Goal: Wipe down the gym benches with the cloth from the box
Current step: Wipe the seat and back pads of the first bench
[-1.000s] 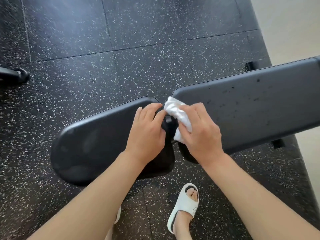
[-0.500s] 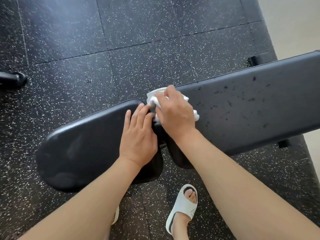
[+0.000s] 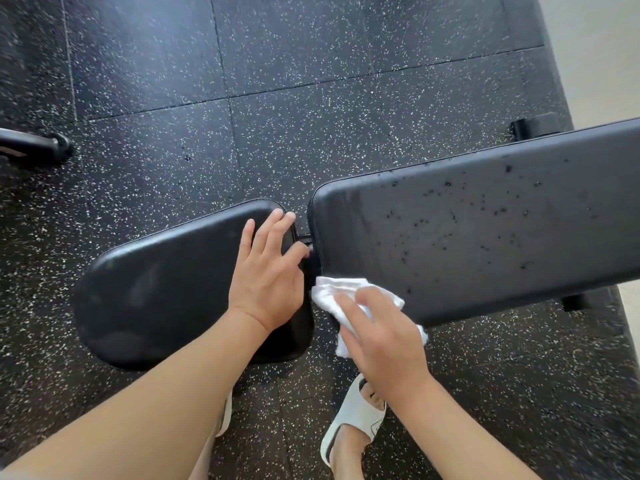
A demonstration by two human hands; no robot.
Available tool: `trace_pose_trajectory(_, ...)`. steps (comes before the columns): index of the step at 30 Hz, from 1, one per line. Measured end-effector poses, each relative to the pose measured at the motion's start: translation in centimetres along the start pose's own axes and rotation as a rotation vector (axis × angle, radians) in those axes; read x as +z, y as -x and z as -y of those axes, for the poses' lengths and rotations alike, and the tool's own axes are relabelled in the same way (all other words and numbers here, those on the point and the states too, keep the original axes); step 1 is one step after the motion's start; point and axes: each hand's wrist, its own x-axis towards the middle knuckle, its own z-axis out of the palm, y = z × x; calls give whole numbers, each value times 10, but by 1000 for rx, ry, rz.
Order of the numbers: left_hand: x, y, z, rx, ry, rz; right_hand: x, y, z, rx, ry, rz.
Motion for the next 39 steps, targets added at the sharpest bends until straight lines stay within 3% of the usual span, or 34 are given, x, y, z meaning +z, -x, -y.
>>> trace_pose_trajectory(6, 0, -1, -1, -12, -12, -16, 7, -109, -14, -28, 21, -56)
trace_pose_trajectory(11, -1, -1, -2, -10, -41, -18, 13, -179, -21, 96, 17, -34)
trace_pose_trajectory(24, 0, 0, 1, -36, 31, -57, -9, -10, -48, 148, -61, -38)
trace_pose_trajectory(31, 1, 0, 4, -31, 14, -19, 10, -129, -35, 222, 31, -154)
trace_pose_trajectory(35, 2, 0, 6, -26, -5, -2, 19, -183, -13, 243, 8, -107)
trace_pose_trajectory(39, 0, -1, 5, -24, -2, -2, 21, -182, 4, 132, 11, -35)
